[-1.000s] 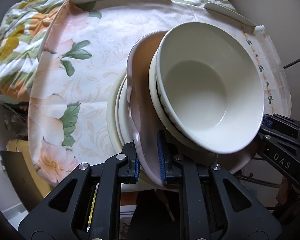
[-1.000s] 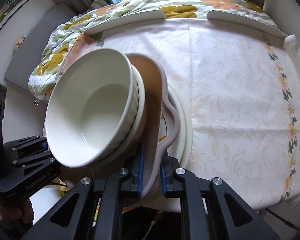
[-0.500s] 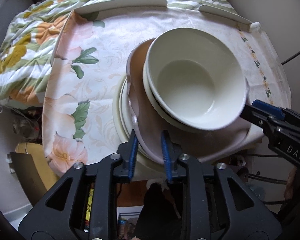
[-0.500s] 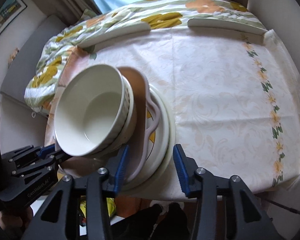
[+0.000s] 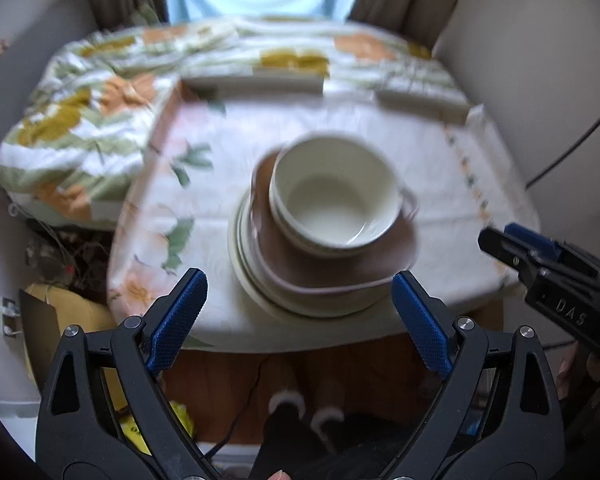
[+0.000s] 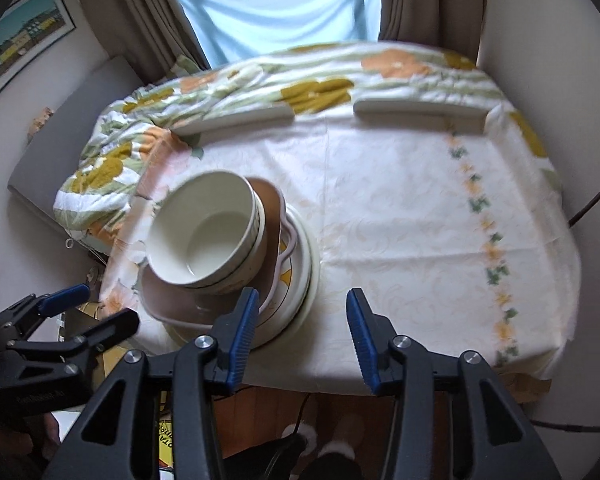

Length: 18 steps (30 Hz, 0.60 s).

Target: Organize plates and bowls

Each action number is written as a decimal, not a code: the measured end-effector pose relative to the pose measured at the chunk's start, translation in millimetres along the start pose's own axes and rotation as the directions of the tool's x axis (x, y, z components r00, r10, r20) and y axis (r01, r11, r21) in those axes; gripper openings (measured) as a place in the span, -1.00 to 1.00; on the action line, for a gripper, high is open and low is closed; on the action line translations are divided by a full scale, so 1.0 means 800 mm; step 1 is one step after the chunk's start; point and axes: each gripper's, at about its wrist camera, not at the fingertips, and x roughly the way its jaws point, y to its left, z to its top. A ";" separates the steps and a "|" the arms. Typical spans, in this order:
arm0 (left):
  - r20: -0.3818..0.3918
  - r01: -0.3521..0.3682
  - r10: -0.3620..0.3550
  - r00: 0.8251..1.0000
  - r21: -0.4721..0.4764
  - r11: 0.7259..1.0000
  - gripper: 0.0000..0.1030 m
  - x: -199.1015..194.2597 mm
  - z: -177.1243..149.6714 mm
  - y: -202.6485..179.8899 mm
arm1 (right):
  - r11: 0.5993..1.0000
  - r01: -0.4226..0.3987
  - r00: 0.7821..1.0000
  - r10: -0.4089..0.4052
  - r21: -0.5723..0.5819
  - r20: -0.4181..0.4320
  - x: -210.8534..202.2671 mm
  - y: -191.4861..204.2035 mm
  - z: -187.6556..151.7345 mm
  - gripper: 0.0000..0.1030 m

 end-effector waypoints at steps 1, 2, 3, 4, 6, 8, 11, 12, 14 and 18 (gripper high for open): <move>0.035 -0.008 0.008 0.999 -0.004 1.000 0.80 -0.016 0.002 -0.006 | 1.000 0.004 1.000 -0.004 -0.014 0.026 -0.015 -0.003 0.002 -0.20; 0.080 -0.021 0.022 0.997 -0.010 1.000 0.80 -0.036 0.003 -0.013 | 0.999 0.012 0.998 -0.010 -0.034 0.060 -0.036 -0.006 0.003 -0.20; 0.126 -0.035 0.037 0.991 -0.017 0.999 0.80 -0.058 0.003 -0.022 | 0.999 0.022 0.996 -0.017 -0.050 0.091 -0.056 -0.009 0.004 -0.20; 0.178 -0.046 0.049 0.983 -0.024 0.999 0.80 -0.083 0.003 -0.032 | 0.998 0.030 0.993 -0.023 -0.059 0.114 -0.070 -0.011 0.005 -0.20; 0.296 -0.082 0.088 0.951 -0.032 0.996 0.87 -0.132 -0.002 -0.053 | 0.996 0.052 0.983 -0.038 -0.075 0.179 -0.110 -0.018 0.004 -0.05; 0.394 -0.128 0.133 0.910 -0.037 0.991 1.00 -0.171 -0.008 -0.069 | 0.993 0.080 0.967 -0.057 -0.082 0.248 -0.146 -0.024 0.004 0.58; 0.490 -0.204 0.187 0.851 -0.019 0.979 1.00 -0.209 -0.016 -0.094 | 0.991 0.111 0.932 -0.080 -0.069 0.354 -0.199 -0.034 -0.002 0.96; 0.500 -0.217 0.193 0.844 -0.011 0.976 1.00 -0.215 -0.018 -0.100 | 0.991 0.119 0.925 -0.088 -0.062 0.369 -0.209 -0.035 -0.003 0.96; 0.509 -0.221 0.186 0.841 0.008 0.975 1.00 -0.224 -0.021 -0.110 | 0.991 0.125 0.908 -0.097 -0.044 0.407 -0.230 -0.040 -0.009 0.96; 0.539 -0.193 0.149 0.829 0.025 0.981 1.00 -0.239 -0.029 -0.117 | 0.988 0.152 0.873 -0.123 -0.025 0.472 -0.261 -0.041 -0.022 0.96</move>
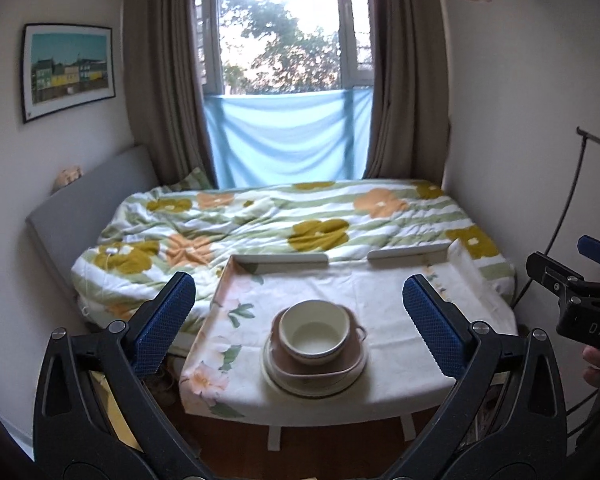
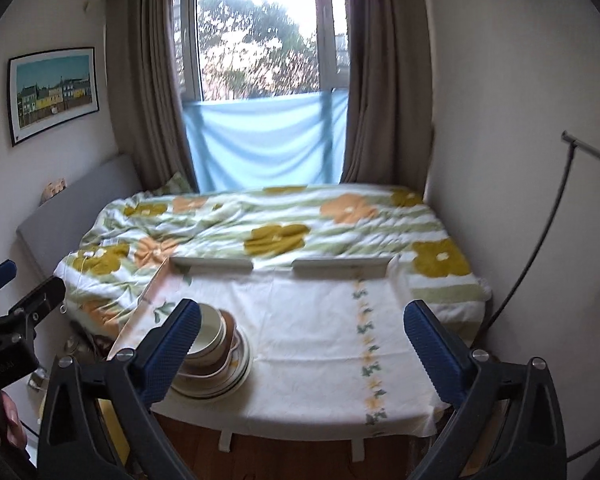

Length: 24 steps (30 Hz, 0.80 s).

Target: Organize plates and bowls

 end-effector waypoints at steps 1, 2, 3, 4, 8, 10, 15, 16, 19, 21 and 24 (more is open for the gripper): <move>0.007 0.009 -0.009 1.000 -0.001 1.000 1.00 -0.006 0.000 -0.001 | 1.000 0.010 1.000 -0.010 0.002 0.009 -0.005 -0.002 0.001 0.96; 0.014 0.016 -0.016 1.000 -0.003 1.000 1.00 -0.010 0.000 -0.002 | 1.000 0.014 1.000 -0.014 0.006 0.016 -0.008 -0.001 0.000 0.96; 0.022 0.020 -0.019 1.000 -0.002 1.000 1.00 -0.016 -0.001 -0.002 | 1.000 0.017 1.000 -0.017 0.014 0.025 -0.014 -0.003 0.000 0.96; 0.032 0.023 -0.023 0.999 0.001 1.000 1.00 -0.019 -0.002 -0.003 | 1.000 0.019 0.999 -0.019 0.017 0.028 -0.015 -0.003 0.000 0.96; 0.048 0.035 -0.034 0.998 -0.010 0.999 1.00 -0.027 -0.004 -0.001 | 0.999 0.022 0.999 -0.023 0.023 0.048 -0.022 -0.004 -0.002 0.96; 0.054 0.037 -0.036 0.998 -0.015 0.999 1.00 -0.030 -0.004 -0.001 | 0.999 0.026 0.998 -0.027 0.022 0.060 -0.025 -0.004 -0.002 0.96; 0.067 0.026 -0.025 0.997 -0.006 1.000 1.00 -0.032 -0.003 -0.002 | 0.999 0.022 0.997 -0.024 0.026 0.067 -0.023 -0.003 -0.003 0.96; 0.069 0.025 -0.025 0.997 -0.004 1.000 1.00 -0.032 -0.004 -0.003 | 0.999 0.023 0.997 -0.025 0.025 0.070 -0.024 -0.003 -0.003 0.96; 0.070 0.022 -0.022 0.997 -0.002 1.000 1.00 -0.033 -0.005 -0.005 | 0.999 0.022 0.997 -0.024 0.026 0.068 -0.024 -0.003 -0.003 0.96; 0.070 0.025 -0.024 0.997 -0.003 1.000 1.00 -0.032 -0.006 -0.005 | 0.999 0.023 0.997 -0.025 0.026 0.067 -0.023 -0.003 -0.003 0.96; 0.070 0.021 -0.021 0.997 -0.006 1.000 1.00 -0.031 -0.006 -0.005 | 0.999 0.020 0.998 -0.022 0.027 0.066 -0.023 -0.003 -0.003 0.96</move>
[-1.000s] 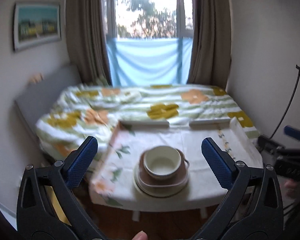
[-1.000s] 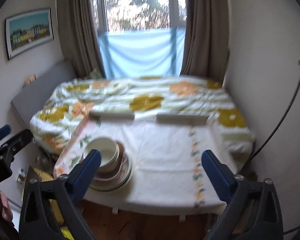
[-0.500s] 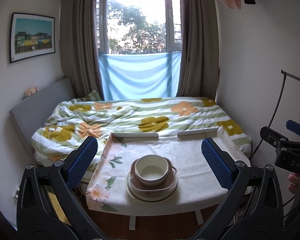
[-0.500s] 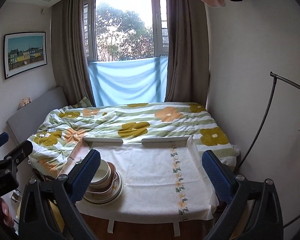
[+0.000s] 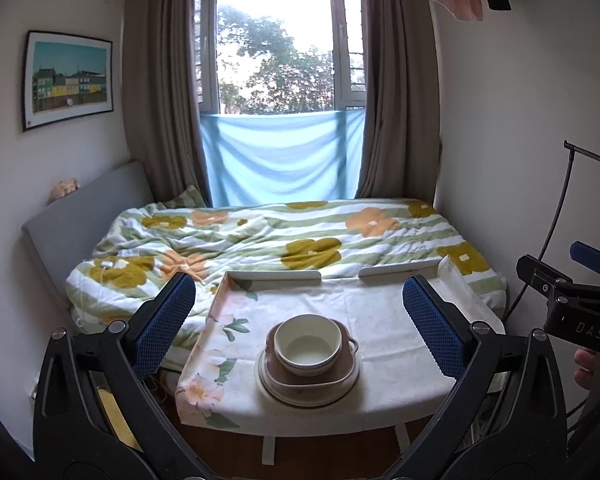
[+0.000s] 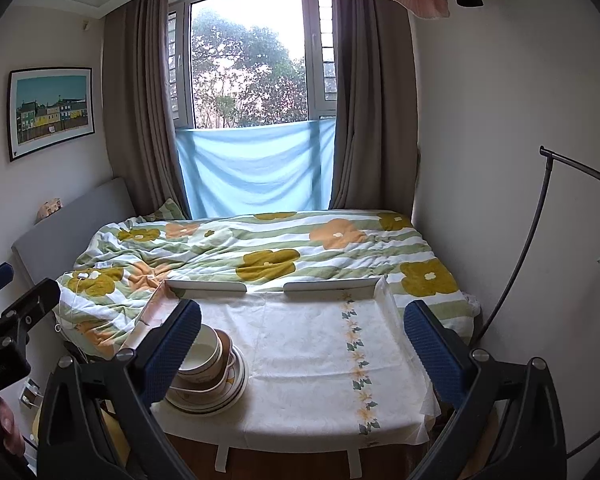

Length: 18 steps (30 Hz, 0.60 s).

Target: Organize plates and bowls

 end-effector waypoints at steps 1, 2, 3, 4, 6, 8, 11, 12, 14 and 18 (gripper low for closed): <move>0.000 0.000 0.000 1.000 -0.001 1.000 1.00 0.001 0.000 0.001 | 1.000 0.000 1.000 0.000 -0.001 -0.001 -0.001 0.000 0.000 0.96; 0.000 -0.002 0.002 1.000 0.000 1.000 1.00 0.001 0.000 0.001 | 1.000 0.000 1.000 0.000 -0.002 -0.001 0.000 0.001 0.001 0.96; 0.000 -0.002 0.002 1.000 0.001 1.000 1.00 0.002 0.000 0.001 | 1.000 -0.001 1.000 0.001 -0.002 -0.002 0.001 0.001 0.001 0.96; 0.001 -0.002 0.002 1.000 0.000 1.000 1.00 0.002 -0.001 0.001 | 1.000 -0.001 1.000 0.001 -0.002 -0.002 0.001 0.002 0.001 0.96; 0.002 -0.004 0.004 1.000 -0.001 1.000 1.00 0.002 -0.001 0.001 | 1.000 0.000 1.000 0.000 -0.002 -0.002 0.002 0.002 0.002 0.96; 0.002 -0.002 0.002 1.000 -0.004 1.000 1.00 0.004 -0.002 0.003 | 1.000 0.000 1.000 0.000 -0.001 -0.003 0.001 0.002 0.001 0.96; 0.004 -0.007 0.007 1.000 -0.003 1.000 1.00 0.004 -0.004 0.004 | 1.000 0.000 1.000 0.000 -0.001 -0.002 0.001 0.002 0.001 0.96; 0.003 -0.008 0.008 1.000 -0.004 1.000 1.00 0.004 -0.003 0.003 | 1.000 -0.002 1.000 0.002 -0.001 -0.002 0.001 0.002 0.001 0.96; 0.000 -0.008 0.008 1.000 -0.005 1.000 1.00 0.004 -0.004 0.004 | 1.000 -0.002 1.000 0.002 -0.003 -0.001 0.003 0.003 0.000 0.96; 0.003 -0.010 0.010 1.000 -0.004 1.000 1.00 0.004 -0.006 0.005 | 1.000 0.000 1.000 0.000 -0.002 -0.001 0.004 0.004 0.000 0.96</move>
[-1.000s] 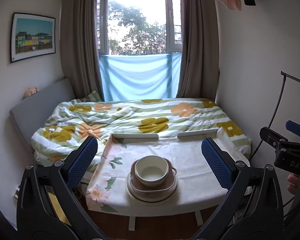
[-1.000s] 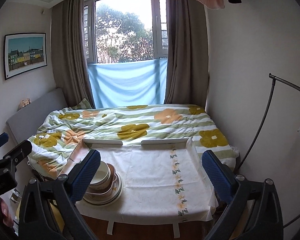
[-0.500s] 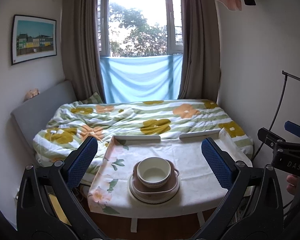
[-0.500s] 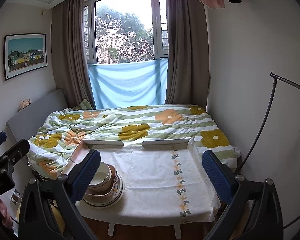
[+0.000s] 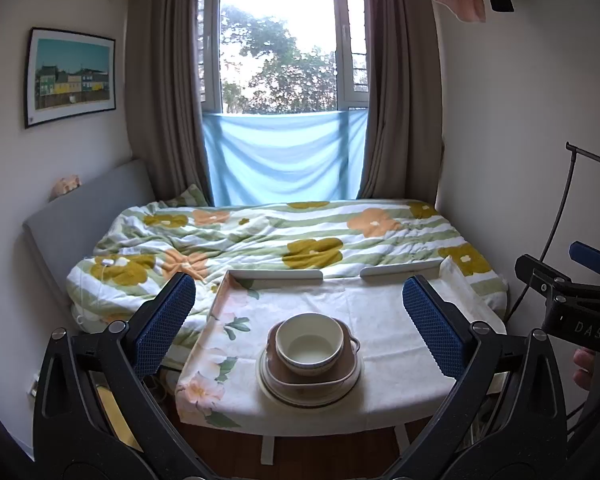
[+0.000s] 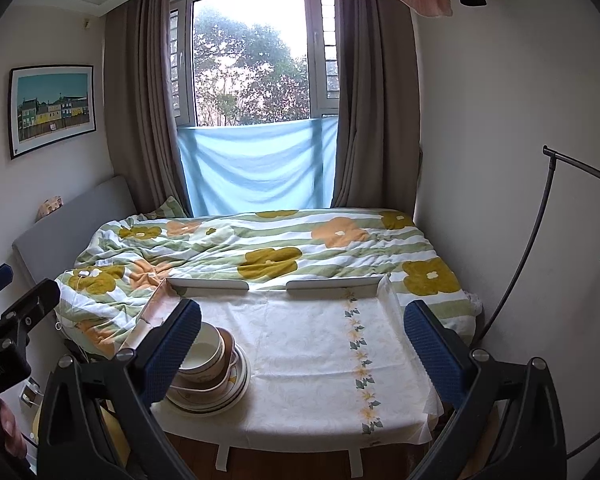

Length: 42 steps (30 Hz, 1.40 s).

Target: Organize plates and bowls

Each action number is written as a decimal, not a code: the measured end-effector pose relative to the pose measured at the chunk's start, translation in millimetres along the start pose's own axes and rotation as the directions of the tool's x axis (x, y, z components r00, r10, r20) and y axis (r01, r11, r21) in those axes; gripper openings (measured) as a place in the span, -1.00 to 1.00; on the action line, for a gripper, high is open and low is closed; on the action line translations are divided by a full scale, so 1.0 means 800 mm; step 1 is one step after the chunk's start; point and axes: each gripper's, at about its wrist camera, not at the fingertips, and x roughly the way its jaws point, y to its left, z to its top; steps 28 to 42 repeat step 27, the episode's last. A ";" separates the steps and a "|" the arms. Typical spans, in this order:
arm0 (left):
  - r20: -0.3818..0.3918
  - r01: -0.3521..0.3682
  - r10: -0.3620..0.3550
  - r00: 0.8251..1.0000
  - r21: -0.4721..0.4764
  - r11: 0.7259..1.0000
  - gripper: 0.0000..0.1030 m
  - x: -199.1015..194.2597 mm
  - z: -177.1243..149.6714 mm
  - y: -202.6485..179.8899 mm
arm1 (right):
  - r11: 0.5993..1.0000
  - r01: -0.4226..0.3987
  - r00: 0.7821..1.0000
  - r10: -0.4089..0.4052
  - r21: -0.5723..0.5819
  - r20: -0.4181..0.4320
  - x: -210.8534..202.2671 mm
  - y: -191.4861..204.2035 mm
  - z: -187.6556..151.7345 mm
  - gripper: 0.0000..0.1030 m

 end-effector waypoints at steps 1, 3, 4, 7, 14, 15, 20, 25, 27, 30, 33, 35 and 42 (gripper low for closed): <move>-0.001 -0.001 0.001 1.000 0.000 1.000 1.00 0.000 0.001 0.000 | 1.000 0.001 1.000 -0.001 0.000 0.000 0.001 0.001 -0.001 0.96; 0.000 -0.001 0.001 1.000 -0.001 1.000 1.00 0.000 0.000 0.000 | 1.000 0.003 1.000 -0.003 0.000 0.001 0.002 0.001 -0.002 0.96; -0.001 -0.001 0.001 1.000 -0.001 1.000 1.00 0.000 0.000 0.000 | 1.000 0.003 1.000 -0.003 -0.001 0.001 0.002 0.002 -0.003 0.96; 0.003 0.005 -0.005 1.000 -0.002 1.000 1.00 0.000 0.000 0.001 | 1.000 0.003 1.000 -0.003 -0.002 0.000 0.002 0.001 -0.002 0.96; 0.006 0.007 -0.007 1.000 -0.003 1.000 1.00 0.000 -0.001 0.001 | 1.000 0.002 1.000 -0.002 -0.002 -0.001 0.004 0.003 -0.004 0.96; 0.009 0.005 -0.005 1.000 -0.004 1.000 1.00 0.000 -0.001 0.000 | 1.000 0.003 1.000 -0.003 -0.001 -0.002 0.003 0.002 -0.004 0.96; 0.020 0.003 -0.002 1.000 -0.019 1.000 1.00 0.003 -0.004 -0.002 | 1.000 0.002 1.000 -0.002 0.001 -0.007 0.006 0.002 -0.006 0.96; 0.036 -0.023 0.023 0.999 -0.011 1.000 1.00 0.008 -0.005 -0.006 | 1.000 0.001 1.000 -0.002 -0.002 -0.019 0.014 0.005 -0.006 0.96; 0.034 -0.019 0.020 0.999 -0.010 1.000 1.00 0.012 -0.004 -0.007 | 1.000 0.004 1.000 -0.004 -0.003 -0.022 0.016 0.006 -0.005 0.96; 0.034 -0.019 0.020 0.999 -0.010 1.000 1.00 0.012 -0.004 -0.007 | 1.000 0.004 1.000 -0.004 -0.003 -0.022 0.016 0.006 -0.005 0.96; 0.034 -0.019 0.020 0.999 -0.010 1.000 1.00 0.012 -0.004 -0.007 | 1.000 0.004 1.000 -0.004 -0.003 -0.022 0.016 0.006 -0.005 0.96; 0.034 -0.019 0.020 0.999 -0.010 1.000 1.00 0.012 -0.004 -0.007 | 1.000 0.004 1.000 -0.004 -0.003 -0.022 0.016 0.006 -0.005 0.96; 0.034 -0.019 0.020 0.999 -0.010 1.000 1.00 0.012 -0.004 -0.007 | 1.000 0.004 1.000 -0.004 -0.003 -0.022 0.016 0.006 -0.005 0.96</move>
